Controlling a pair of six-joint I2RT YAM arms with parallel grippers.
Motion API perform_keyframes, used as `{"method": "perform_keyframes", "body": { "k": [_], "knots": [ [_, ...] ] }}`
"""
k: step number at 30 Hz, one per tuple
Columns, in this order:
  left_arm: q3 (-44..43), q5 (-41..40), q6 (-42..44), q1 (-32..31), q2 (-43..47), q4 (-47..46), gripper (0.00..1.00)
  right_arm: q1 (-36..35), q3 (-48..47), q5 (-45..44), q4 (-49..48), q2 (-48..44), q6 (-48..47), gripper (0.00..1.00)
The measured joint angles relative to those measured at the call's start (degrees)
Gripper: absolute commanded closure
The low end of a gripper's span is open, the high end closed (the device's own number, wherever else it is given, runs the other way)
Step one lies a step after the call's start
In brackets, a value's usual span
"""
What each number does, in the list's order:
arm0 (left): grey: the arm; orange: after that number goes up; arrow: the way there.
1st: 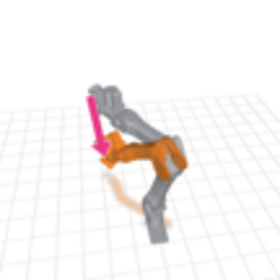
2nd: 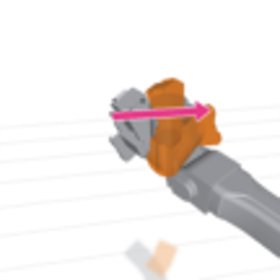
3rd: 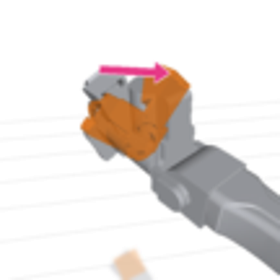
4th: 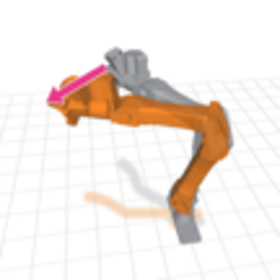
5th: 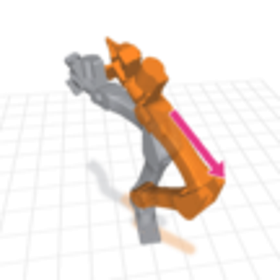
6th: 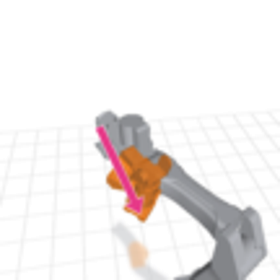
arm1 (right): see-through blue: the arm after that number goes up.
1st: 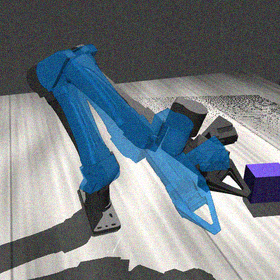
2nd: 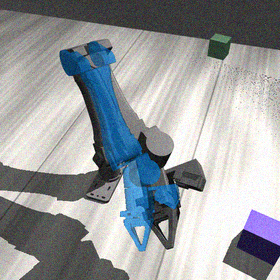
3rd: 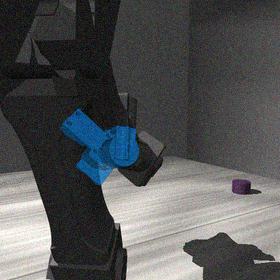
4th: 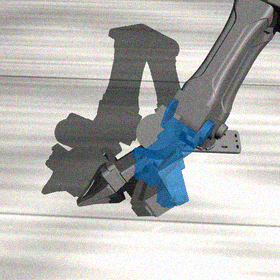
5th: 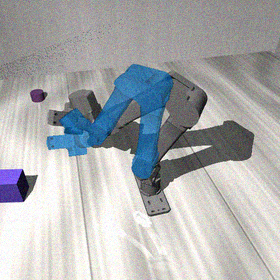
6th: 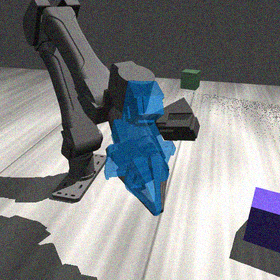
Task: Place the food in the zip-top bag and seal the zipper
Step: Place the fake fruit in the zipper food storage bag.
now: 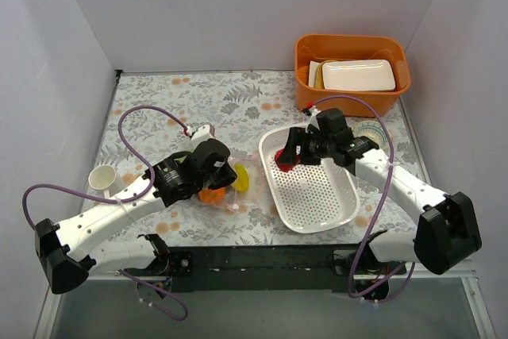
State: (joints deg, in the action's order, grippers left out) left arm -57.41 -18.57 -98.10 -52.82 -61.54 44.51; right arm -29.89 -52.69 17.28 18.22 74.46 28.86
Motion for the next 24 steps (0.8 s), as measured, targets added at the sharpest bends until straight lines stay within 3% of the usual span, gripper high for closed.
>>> {"method": "perform_keyframes", "body": {
  "k": [12,20,24],
  "knots": [
    [-1.01,0.44,0.79,0.00,-1.27,-0.39,1.00,-17.68,-0.02,-3.56,-7.41,1.62,7.76,0.61],
    [-1.70,0.46,0.85,0.00,-1.25,-0.33,1.00,-20.70,-1.49,-4.68,-9.97,7.17,9.99,0.61],
    [-1.70,0.46,0.83,0.00,-0.90,0.15,1.00,-21.00,-3.10,-5.01,-11.87,9.84,10.47,0.54]
  ]
}}
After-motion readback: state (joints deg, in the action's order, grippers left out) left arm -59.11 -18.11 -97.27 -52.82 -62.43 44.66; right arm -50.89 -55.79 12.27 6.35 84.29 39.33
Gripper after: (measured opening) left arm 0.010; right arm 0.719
